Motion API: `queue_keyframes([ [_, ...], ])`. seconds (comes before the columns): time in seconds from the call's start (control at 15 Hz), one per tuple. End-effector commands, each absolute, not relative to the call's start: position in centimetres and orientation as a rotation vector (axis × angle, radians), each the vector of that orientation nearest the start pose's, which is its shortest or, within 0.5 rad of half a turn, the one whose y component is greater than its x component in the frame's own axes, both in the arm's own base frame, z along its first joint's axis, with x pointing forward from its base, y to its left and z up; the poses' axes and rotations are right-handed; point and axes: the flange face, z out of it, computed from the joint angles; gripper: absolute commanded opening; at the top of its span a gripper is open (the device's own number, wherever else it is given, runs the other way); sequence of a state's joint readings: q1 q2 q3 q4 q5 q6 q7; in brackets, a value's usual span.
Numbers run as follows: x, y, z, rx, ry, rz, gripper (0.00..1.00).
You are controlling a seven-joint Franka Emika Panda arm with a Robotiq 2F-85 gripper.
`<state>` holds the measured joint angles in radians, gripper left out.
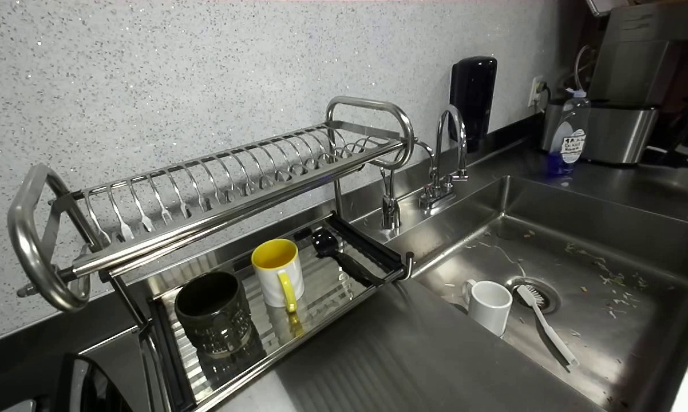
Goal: Take the black spoon from the dish rack and put it in the sink
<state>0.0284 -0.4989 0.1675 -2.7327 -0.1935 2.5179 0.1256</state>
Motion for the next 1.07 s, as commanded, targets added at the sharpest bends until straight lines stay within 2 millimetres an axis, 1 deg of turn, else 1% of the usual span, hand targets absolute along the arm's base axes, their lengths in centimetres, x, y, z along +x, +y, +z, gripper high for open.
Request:
queue_keyframes([
  [0.0, 38.1, 11.6, 38.9, -3.208, -0.384, -0.636, 1.00],
  [0.07, 37.9, 11.9, 38.8, -3.203, -0.390, -0.638, 1.00],
  [0.13, 38.1, 11.3, 39.1, -3.217, -0.393, -0.601, 1.00],
  [0.27, 38.0, 11.9, 38.9, -3.213, -0.404, -0.605, 1.00],
  [0.6, 38.0, 11.9, 38.9, -3.213, -0.402, -0.605, 1.00],
  [0.73, 39.4, 13.5, 38.9, -3.210, -0.521, -0.599, 1.00],
  [0.8, 40.2, 14.4, 38.9, -3.241, -0.621, -0.573, 1.00],
  [0.87, 41.0, 15.6, 38.9, -3.247, -0.733, -0.554, 1.00],
  [1.0, 42.6, 18.3, 38.8, -3.265, -0.890, -0.527, 1.00],
])
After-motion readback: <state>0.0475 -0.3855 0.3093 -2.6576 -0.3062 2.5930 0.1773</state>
